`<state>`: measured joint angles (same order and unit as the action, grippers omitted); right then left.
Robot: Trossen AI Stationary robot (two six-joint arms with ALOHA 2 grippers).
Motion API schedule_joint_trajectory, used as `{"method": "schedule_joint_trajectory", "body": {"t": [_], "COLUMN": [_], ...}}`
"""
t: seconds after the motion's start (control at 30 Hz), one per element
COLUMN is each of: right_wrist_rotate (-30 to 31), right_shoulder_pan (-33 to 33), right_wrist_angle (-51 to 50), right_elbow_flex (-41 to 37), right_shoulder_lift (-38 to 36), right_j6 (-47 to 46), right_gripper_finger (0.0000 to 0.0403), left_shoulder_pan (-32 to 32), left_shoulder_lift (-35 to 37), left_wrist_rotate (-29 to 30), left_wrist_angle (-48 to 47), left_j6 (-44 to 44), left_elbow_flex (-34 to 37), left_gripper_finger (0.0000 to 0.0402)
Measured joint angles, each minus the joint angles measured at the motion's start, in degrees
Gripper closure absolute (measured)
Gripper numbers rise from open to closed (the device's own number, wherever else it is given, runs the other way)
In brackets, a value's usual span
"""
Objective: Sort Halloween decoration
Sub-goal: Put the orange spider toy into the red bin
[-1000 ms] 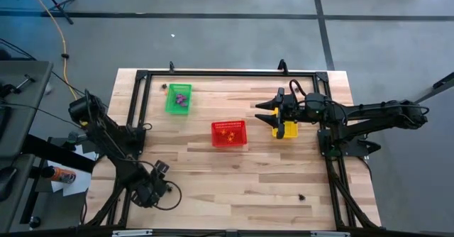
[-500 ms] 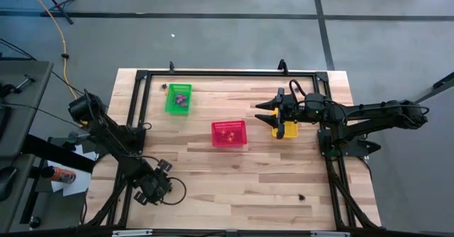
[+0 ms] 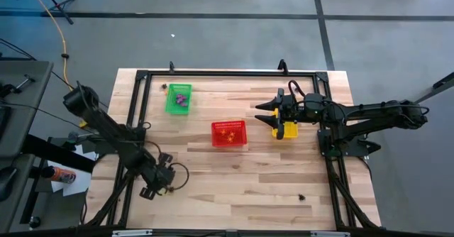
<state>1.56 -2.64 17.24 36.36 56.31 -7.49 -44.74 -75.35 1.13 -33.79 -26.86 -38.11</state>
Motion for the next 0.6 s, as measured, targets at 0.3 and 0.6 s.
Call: {"method": "schedule_joint_trajectory", "body": {"t": [0.3, 0.6], "right_wrist_rotate": [-0.02, -0.01], "right_shoulder_pan": [0.01, 0.01], "right_wrist_angle": [-0.01, -0.9], "right_elbow_flex": [0.0, 0.0], "right_shoulder_lift": [0.0, 0.0], "right_j6": [0.0, 0.01], "right_gripper_finger": [0.0226, 0.0226], "left_shoulder_pan": [3.44, 3.17], "left_shoulder_lift": [12.74, 6.63], "left_wrist_rotate": [-0.03, -1.07], "left_wrist_angle": [-2.74, -1.5], "left_j6": [-1.04, -6.02], "left_elbow_flex": [-0.09, -0.13], "left_gripper_finger": [0.0398, 0.0345]}}
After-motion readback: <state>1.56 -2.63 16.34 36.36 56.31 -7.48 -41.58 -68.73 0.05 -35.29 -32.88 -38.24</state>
